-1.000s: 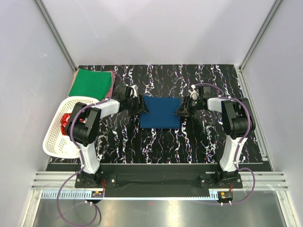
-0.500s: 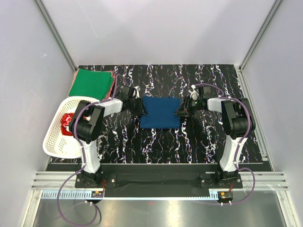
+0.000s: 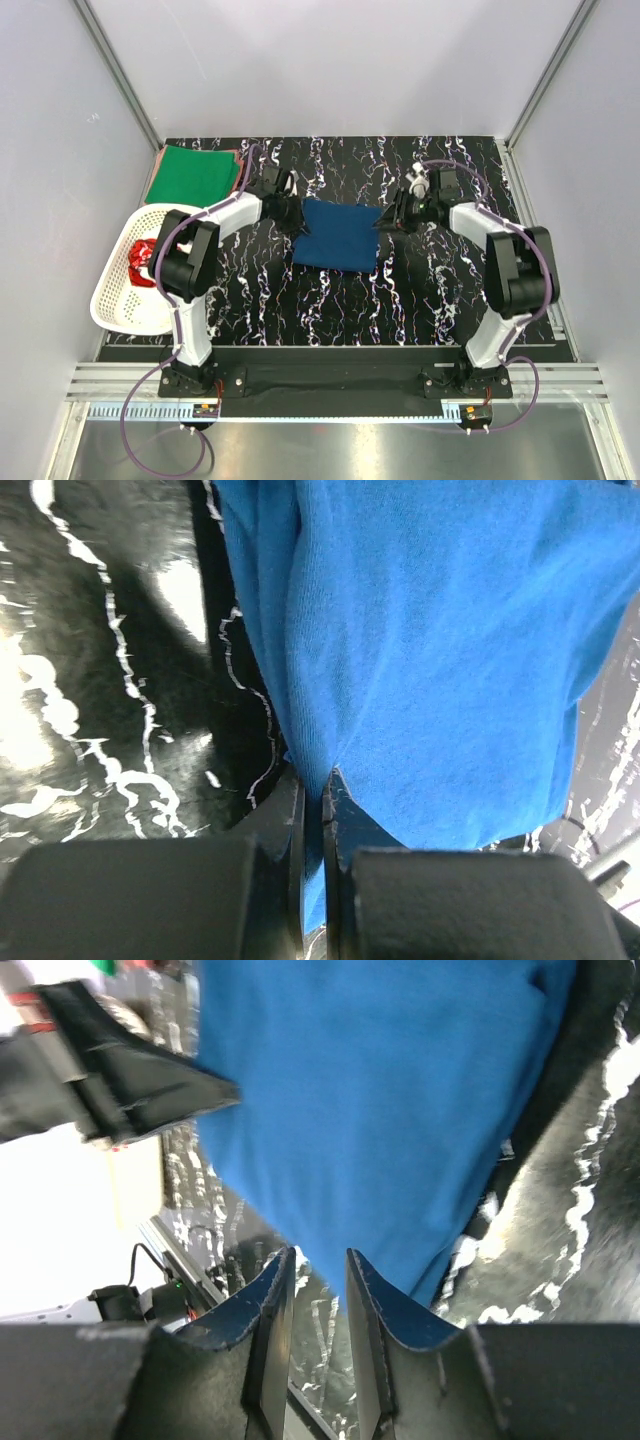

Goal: Fold and stack the t-shirts
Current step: Neatly place the folded tshirt to the corner

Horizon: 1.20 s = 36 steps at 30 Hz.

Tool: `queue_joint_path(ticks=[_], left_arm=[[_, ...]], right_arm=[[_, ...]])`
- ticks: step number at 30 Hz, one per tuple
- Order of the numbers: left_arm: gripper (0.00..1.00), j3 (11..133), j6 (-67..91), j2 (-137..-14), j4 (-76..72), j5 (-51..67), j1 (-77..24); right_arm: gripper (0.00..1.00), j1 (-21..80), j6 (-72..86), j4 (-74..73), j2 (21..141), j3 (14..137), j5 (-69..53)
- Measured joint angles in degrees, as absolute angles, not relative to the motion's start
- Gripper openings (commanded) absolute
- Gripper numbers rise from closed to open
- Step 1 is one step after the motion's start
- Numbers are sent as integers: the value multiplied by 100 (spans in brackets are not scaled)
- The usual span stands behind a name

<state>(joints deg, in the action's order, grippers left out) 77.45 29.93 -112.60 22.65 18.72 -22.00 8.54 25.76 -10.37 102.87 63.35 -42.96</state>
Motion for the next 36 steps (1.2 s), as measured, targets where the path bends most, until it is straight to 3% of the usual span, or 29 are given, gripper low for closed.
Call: queue_joint_path(ticks=[8,22,29,31,36], left_arm=[[0,8160,2689,-11257,2967,1234,-2211],[0,8923,2270,-11260,3675,355,-2211],[19,8847,2375,-11343,3719,294,-2198],[32,8827,2397,-11456,3719,287,-2161],[36,8656,2484,-11681,3601,351,-1929]], right_arm=[[35,854,2545,-1404,9365,6469,-4097],[36,854,2532,-1638,9190,6469,-3835],[36,854,2530,-1634,9190,6458,-3798],[36,854,2530,-1636,9190,6458,-3793],[36,854,2530,-1638,9190,6458,-3782]])
